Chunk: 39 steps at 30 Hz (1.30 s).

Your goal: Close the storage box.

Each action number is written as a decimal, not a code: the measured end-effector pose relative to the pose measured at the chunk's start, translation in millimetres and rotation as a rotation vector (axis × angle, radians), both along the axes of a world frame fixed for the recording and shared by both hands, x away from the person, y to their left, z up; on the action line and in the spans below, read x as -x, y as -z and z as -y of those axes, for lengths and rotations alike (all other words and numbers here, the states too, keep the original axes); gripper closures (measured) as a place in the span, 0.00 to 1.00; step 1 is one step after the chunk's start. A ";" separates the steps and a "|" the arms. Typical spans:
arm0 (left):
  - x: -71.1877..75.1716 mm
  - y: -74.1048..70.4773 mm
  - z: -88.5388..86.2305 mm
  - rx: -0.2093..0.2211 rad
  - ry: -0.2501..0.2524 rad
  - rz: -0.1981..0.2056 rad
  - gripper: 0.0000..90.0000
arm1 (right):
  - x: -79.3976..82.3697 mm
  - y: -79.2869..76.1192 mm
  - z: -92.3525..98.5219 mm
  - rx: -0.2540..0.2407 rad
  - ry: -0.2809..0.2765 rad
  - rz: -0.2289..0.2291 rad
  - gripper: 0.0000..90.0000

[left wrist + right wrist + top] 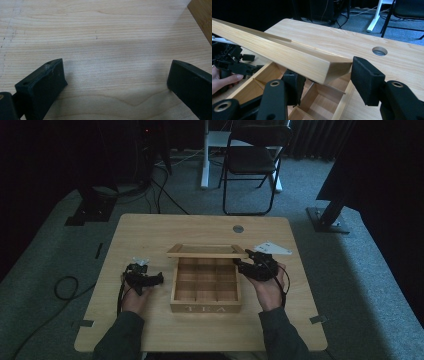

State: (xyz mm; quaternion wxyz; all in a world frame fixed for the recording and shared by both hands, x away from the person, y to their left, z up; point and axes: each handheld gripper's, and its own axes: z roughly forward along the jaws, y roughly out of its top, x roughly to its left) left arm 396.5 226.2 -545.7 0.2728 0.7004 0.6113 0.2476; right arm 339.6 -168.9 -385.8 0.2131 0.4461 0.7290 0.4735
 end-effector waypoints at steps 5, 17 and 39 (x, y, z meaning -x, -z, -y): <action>0.0 0.0 0.0 -0.001 0.000 0.000 0.02 | 3.9 3.9 0.0 -0.001 -0.001 0.002 0.50; 0.1 -0.1 -0.3 -0.004 0.003 -0.002 0.02 | 14.5 11.8 0.9 0.007 -0.011 0.000 0.49; 0.1 0.1 0.2 0.001 -0.001 0.001 0.02 | 31.9 29.2 0.4 0.044 -0.007 0.012 0.47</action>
